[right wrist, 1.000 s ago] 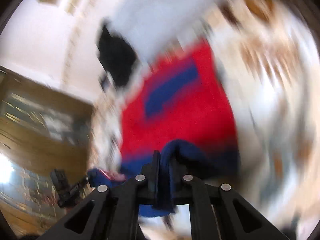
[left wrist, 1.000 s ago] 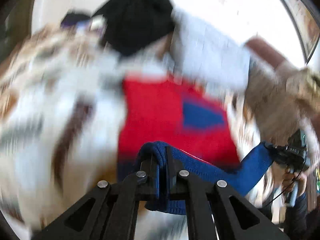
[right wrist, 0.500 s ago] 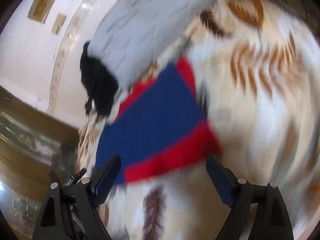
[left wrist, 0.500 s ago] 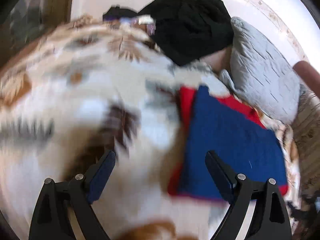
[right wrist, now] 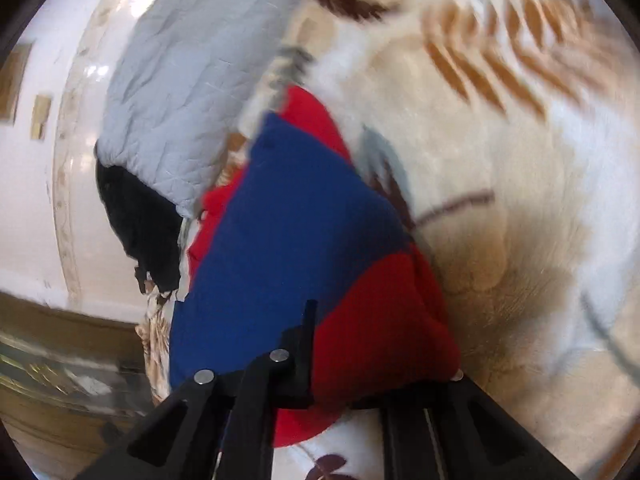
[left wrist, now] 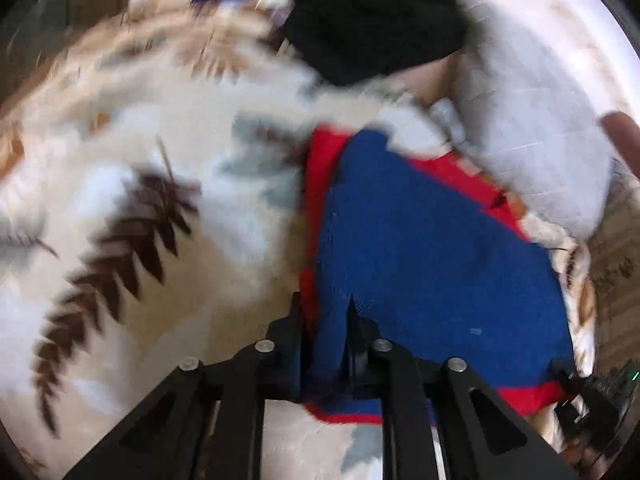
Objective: Fold small clothes
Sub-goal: 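Lower the hem onto the collar with both grippers and release, smoothing flat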
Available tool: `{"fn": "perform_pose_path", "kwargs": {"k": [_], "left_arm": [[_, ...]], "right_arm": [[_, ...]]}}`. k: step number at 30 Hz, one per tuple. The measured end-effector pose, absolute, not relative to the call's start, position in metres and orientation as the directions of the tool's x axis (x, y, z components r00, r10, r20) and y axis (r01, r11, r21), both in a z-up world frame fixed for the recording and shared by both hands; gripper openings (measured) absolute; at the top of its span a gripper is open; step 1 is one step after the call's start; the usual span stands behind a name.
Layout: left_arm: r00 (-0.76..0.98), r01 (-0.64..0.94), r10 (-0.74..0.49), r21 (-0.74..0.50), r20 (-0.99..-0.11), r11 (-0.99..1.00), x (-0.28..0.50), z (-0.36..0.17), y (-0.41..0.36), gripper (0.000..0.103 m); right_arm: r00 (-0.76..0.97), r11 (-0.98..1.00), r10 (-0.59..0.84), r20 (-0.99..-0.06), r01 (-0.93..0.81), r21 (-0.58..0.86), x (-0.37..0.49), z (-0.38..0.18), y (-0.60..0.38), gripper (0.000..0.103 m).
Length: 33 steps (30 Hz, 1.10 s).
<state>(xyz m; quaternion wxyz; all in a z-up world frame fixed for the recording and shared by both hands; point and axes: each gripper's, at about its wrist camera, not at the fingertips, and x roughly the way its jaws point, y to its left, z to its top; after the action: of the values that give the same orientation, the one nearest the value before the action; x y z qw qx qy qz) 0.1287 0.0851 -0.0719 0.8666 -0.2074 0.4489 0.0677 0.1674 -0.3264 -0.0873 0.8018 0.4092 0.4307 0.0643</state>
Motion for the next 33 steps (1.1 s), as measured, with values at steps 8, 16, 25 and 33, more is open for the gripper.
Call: {"fn": "perform_pose_path", "kwargs": {"k": [8,16,25,33], "left_arm": [[0.618,-0.234,-0.108,-0.314,-0.779,0.920,0.029,-0.046,0.088,0.014],[0.593,-0.280,-0.031,-0.242,-0.804,0.929,-0.035,-0.074,0.121,0.036],[0.650,-0.071,-0.097,-0.188,-0.754,0.980,0.079,-0.051,0.086,0.043],[0.570,-0.091,-0.051,-0.124,-0.820,0.988,0.133,-0.094,0.083,0.042]], "right_arm": [[0.611,0.706,0.478,-0.631,0.160,0.690,0.074,-0.048,-0.326,0.013],[0.542,0.788,0.391,-0.744,0.221,0.575,-0.012,-0.082,-0.363,0.063],[0.603,0.866,0.388,-0.697,0.023,0.500,0.103,-0.032,-0.342,0.063],[0.472,0.940,0.300,-0.829,0.000,0.340,0.200,-0.086,-0.312,0.031]]}}
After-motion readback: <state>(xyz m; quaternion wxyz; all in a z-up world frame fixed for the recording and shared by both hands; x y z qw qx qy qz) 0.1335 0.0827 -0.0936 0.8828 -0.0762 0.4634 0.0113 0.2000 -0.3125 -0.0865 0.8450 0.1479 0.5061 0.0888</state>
